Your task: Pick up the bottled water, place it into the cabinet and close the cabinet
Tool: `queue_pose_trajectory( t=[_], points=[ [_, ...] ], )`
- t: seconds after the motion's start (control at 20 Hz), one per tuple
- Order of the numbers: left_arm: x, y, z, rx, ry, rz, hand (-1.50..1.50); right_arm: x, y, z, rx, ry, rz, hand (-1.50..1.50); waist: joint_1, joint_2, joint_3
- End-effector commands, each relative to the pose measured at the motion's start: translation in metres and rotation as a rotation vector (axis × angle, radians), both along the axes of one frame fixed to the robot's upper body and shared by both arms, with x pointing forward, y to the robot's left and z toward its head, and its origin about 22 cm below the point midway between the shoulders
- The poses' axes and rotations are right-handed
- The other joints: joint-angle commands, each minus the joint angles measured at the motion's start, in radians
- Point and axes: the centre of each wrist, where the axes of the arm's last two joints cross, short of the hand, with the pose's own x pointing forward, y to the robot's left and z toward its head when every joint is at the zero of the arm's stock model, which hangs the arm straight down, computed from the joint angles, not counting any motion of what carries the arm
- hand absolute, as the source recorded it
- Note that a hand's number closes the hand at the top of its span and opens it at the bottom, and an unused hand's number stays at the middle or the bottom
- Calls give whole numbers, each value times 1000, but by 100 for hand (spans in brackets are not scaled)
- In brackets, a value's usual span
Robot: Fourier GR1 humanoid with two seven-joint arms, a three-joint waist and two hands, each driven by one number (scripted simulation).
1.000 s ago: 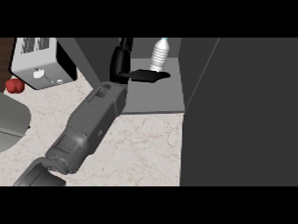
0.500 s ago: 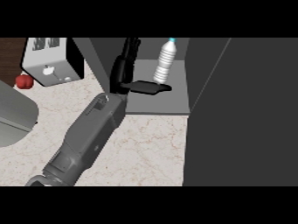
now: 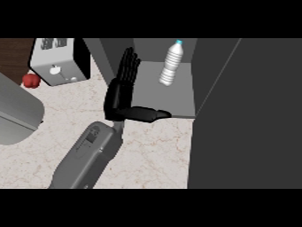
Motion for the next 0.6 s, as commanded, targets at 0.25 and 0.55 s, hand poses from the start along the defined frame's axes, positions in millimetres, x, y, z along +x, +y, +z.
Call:
queue_pose_trajectory(
  t=[0.25, 0.55],
  points=[
    [-112, 23, 23, -91, 20, -11, -150, -7, 1, 15, -73, -43, 57, -150, -12, 5, -2],
    [-171, 47, 42, -113, -3, -14, -150, 0, 2, 8, -184, 3, 261, 150, -16, 13, -3]
  ],
)
